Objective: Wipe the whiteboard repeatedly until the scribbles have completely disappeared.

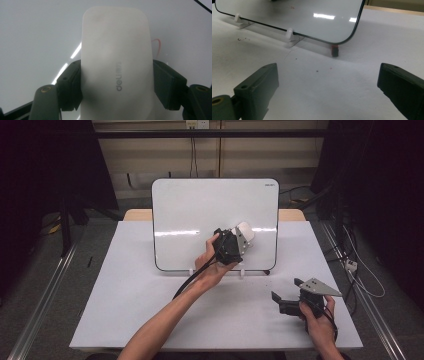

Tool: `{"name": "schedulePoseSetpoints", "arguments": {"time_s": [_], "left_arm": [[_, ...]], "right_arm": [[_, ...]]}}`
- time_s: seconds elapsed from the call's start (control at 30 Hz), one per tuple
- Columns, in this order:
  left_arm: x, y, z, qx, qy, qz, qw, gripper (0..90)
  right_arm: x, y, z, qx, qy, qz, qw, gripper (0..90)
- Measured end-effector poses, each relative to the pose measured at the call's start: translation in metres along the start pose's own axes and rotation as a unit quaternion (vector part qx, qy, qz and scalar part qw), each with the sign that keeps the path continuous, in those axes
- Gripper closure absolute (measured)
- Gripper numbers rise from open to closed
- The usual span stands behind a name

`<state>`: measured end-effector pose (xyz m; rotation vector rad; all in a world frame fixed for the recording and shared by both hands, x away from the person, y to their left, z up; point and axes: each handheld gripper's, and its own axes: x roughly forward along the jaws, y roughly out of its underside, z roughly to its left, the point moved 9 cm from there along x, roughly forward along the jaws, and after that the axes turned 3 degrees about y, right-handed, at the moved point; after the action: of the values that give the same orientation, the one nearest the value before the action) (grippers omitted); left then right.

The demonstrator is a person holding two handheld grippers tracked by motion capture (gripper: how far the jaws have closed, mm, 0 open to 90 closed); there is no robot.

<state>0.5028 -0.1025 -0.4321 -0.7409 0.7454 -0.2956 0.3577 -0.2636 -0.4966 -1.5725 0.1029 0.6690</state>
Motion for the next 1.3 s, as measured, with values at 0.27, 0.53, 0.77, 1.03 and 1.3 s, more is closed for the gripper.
{"name": "schedulePoseSetpoints", "arguments": {"time_s": [0.27,0.53,0.77,1.03,1.3], "left_arm": [[0.003,-0.001,-0.01,0.033,-0.009,0.004,0.9994,31.0],[0.004,0.001,-0.021,0.05,-0.003,0.009,0.9987,31.0],[0.005,0.004,-0.028,0.066,-0.004,0.022,0.9976,31.1],[0.003,0.013,-0.043,0.085,0.014,0.025,0.9959,31.1],[-0.005,0.031,-0.042,0.071,0.024,0.013,0.9971,31.0]], "right_arm": [[0.002,-0.001,0.002,-0.002,-0.002,0.001,1.0,3.4],[0.001,0.0,0.003,-0.001,-0.003,0.001,1.0,3.4],[0.002,-0.001,0.004,-0.008,-0.004,0.0,1.0,3.5],[0.004,-0.002,0.005,-0.006,-0.006,0.002,1.0,3.5],[0.003,-0.002,0.004,-0.006,-0.005,0.0,1.0,3.4]]}}
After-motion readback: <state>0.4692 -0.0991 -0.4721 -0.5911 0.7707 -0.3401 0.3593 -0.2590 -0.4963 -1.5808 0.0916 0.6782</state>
